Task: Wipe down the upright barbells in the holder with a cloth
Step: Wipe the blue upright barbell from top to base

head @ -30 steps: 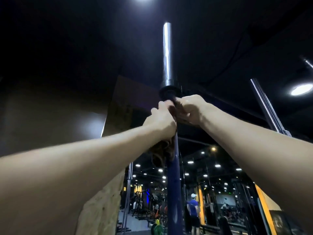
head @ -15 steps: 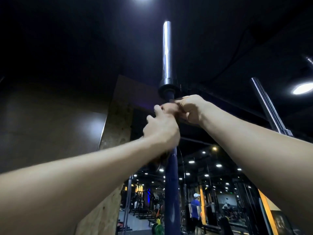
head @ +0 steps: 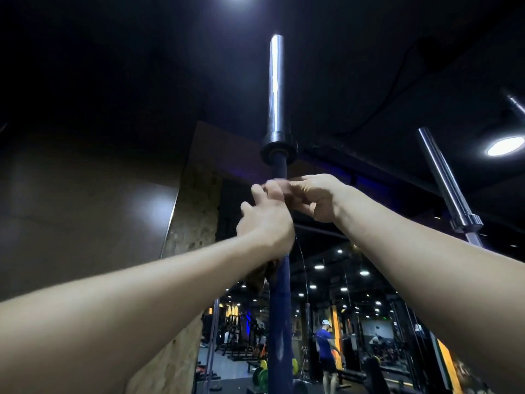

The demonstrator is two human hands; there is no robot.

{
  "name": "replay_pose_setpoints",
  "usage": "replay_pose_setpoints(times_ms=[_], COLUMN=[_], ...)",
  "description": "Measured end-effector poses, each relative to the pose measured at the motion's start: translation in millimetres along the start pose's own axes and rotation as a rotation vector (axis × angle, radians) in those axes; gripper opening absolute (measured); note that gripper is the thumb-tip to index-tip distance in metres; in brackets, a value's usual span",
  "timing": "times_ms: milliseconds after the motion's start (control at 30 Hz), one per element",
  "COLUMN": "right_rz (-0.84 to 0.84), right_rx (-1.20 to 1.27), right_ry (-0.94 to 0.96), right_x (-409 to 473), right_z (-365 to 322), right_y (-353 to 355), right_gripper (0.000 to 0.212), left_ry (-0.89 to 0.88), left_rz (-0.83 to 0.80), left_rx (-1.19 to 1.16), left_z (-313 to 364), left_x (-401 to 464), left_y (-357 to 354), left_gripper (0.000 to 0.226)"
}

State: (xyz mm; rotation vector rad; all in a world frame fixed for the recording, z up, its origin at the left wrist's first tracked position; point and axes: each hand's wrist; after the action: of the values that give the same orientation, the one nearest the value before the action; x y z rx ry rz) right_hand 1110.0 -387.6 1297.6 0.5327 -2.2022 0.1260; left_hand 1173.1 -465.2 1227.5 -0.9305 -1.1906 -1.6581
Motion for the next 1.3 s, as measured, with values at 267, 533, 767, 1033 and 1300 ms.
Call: replay_pose_setpoints(times_ms=[267, 533, 767, 1033, 1300], right_rz=[0.033, 0.005, 0.03, 0.056, 0.085], right_rx=[0.009, -0.052, -0.078, -0.114, -0.121], right_ry=[0.028, -0.013, 0.005, -0.011, 0.006], right_x=[-7.6, -11.2, -16.9, -21.0, -28.8], right_z=[5.5, 13.7, 10.9, 9.6, 8.8], right_y=[0.0, -1.2, -2.9, -8.6, -8.2], right_gripper=[0.012, 0.019, 0.012, 0.028, 0.014], left_ry=[-0.053, -0.01, -0.095, 0.0, -0.036], left_rz=[-0.03, 0.0, -0.143, 0.008, -0.065], left_rx=[0.114, -0.029, -0.014, -0.037, 0.001], left_z=[-13.5, -4.7, -18.6, -5.9, -15.4], left_x=[-45.5, -9.0, -58.5, -19.1, -65.8], left_y=[-12.7, -12.8, -22.1, -10.6, -21.1], left_gripper=[0.058, 0.062, 0.062, 0.064, 0.063])
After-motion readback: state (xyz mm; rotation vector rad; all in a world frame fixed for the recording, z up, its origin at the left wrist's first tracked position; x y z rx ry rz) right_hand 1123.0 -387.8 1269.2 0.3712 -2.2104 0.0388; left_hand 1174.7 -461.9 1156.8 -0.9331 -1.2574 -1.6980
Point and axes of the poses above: each hand's wrist, its own x-axis towards the middle knuckle, its own y-axis out of the back of the hand, z = x × y, and after that the axes turned 13 degrees about -x, right-handed
